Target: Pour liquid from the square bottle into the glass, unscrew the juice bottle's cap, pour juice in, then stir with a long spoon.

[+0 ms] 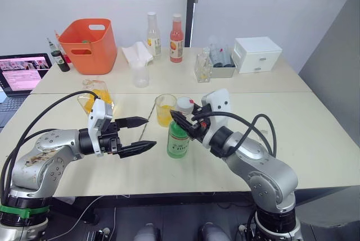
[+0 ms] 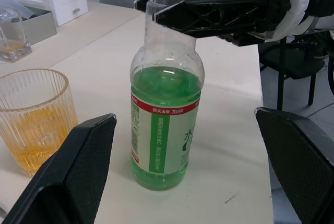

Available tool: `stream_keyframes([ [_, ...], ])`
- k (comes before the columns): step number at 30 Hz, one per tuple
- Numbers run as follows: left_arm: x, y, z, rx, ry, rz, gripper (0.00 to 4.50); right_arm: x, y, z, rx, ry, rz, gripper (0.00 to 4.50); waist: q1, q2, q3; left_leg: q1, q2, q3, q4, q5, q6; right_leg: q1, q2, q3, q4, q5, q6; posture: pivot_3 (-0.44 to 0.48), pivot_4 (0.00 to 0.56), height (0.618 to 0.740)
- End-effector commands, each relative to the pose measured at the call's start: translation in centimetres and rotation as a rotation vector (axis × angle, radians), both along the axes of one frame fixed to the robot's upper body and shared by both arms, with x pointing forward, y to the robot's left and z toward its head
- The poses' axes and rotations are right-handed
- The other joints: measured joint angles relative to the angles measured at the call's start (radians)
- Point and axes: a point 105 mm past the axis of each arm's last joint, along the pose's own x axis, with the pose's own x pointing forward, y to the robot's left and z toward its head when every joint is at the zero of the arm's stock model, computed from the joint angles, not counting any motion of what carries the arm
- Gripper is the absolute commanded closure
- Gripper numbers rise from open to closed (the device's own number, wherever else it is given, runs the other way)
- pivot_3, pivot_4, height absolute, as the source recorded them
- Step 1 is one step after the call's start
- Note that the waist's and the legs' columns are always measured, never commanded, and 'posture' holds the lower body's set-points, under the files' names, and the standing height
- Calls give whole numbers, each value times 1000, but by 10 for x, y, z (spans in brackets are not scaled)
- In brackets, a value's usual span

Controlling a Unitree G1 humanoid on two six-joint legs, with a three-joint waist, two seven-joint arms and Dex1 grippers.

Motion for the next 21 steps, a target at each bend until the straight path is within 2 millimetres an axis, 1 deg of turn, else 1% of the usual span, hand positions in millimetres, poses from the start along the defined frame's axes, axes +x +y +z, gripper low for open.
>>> stream_keyframes([
  [1, -2, -2, 11, -4, -58, -20, 0, -4, -1, 12, 24, -51, 42, 426, 0, 0, 0, 0, 0, 0, 0, 0, 0, 0, 0, 0, 0, 0, 0, 0, 150, 715],
  [2, -2, -2, 11, -4, -59, -21, 0, -4, -2, 12, 20, -51, 55, 86, 0, 0, 0, 0, 0, 0, 0, 0, 0, 0, 0, 0, 0, 0, 0, 0, 150, 715],
  [3, -2, -2, 11, -4, -60, -22, 0, -4, -3, 12, 19, -51, 65, 35, 0, 0, 0, 0, 0, 0, 0, 0, 0, 0, 0, 0, 0, 0, 0, 0, 150, 715],
  [6, -1, -2, 12, -4, -62, -22, 0, -6, -11, 14, 0, -56, 155, 35, 3, 0, 0, 0, 0, 0, 0, 0, 0, 1, 0, 0, 0, 0, 0, 0, 150, 715],
  [8, 0, -2, 12, -4, -64, -21, 0, -11, -15, 12, -42, -56, 267, 35, 4, 0, 0, 0, 0, 0, 0, 0, 0, 1, 0, 0, -1, 0, 0, 0, 150, 715],
  [11, 1, -2, 12, -4, -65, -22, 0, -10, -26, 6, -104, -27, 418, 35, 5, 0, 0, 1, 0, 0, 0, 0, 0, 2, 0, 0, -2, 0, 0, 0, 150, 715],
  [14, 2, -3, 13, -4, -66, -25, 0, 3, -34, -4, -191, -13, 531, 35, 5, 0, 0, 1, 0, 0, 0, 0, 0, 2, 0, 0, -2, 0, 0, 0, 150, 715],
  [16, 2, -3, 13, -5, -67, -26, 0, 12, -34, -9, -238, -19, 594, 35, 1, 0, 0, 2, 0, 1, 0, 0, 0, 2, 0, 0, -2, 0, 0, 0, 150, 715],
  [18, 1, -3, 13, -5, -69, -24, 0, 24, -29, -9, -260, -40, 642, 35, -6, 0, 0, 2, 1, 1, 0, 0, 0, 2, 2, 0, -2, 0, 0, 0, 150, 715],
  [21, 0, -2, 15, -9, -75, -13, 0, 30, -18, -3, -249, -73, 733, 35, -12, 0, 0, 1, 1, 0, -1, 0, 0, 1, 2, 0, -2, 0, 0, 0, 150, 715],
])
